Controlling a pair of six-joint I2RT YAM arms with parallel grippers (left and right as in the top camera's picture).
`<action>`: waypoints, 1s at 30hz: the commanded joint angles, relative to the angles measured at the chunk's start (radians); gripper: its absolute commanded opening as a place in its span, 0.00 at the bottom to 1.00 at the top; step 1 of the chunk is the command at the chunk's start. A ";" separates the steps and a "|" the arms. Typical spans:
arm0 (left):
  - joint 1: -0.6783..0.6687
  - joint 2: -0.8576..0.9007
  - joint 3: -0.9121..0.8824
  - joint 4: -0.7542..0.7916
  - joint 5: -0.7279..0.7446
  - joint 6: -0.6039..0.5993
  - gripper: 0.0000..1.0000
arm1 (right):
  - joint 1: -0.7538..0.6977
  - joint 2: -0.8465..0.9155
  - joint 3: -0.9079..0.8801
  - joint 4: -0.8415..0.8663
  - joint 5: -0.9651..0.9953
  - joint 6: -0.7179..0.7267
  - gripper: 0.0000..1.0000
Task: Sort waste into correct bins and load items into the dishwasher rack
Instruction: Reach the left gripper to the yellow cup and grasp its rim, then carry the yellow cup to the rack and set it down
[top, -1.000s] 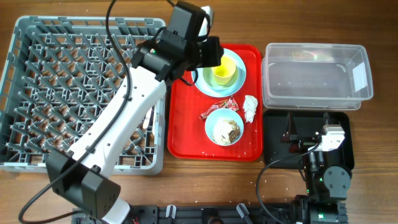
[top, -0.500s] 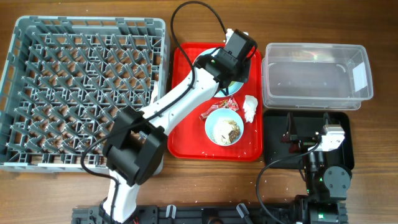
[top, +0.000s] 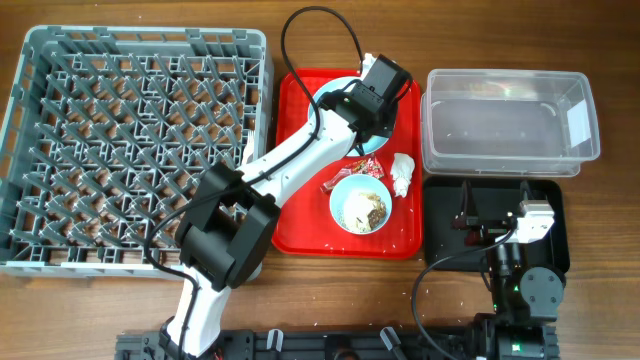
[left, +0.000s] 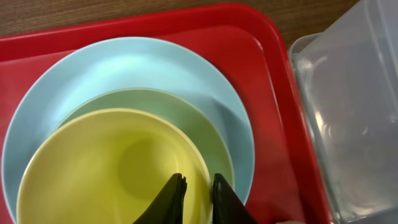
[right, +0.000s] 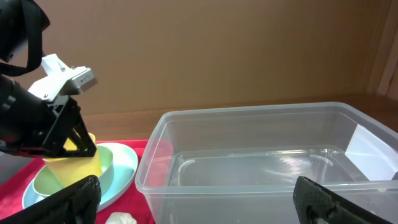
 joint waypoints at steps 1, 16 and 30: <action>0.006 0.013 0.010 -0.020 -0.031 0.016 0.14 | -0.004 -0.003 -0.001 0.003 0.003 0.000 1.00; 0.034 -0.395 0.011 -0.075 -0.145 0.012 0.04 | -0.004 -0.003 -0.001 0.003 0.003 0.000 1.00; 0.880 -0.251 0.010 -0.415 1.468 0.098 0.04 | -0.004 -0.003 -0.001 0.003 0.003 0.000 1.00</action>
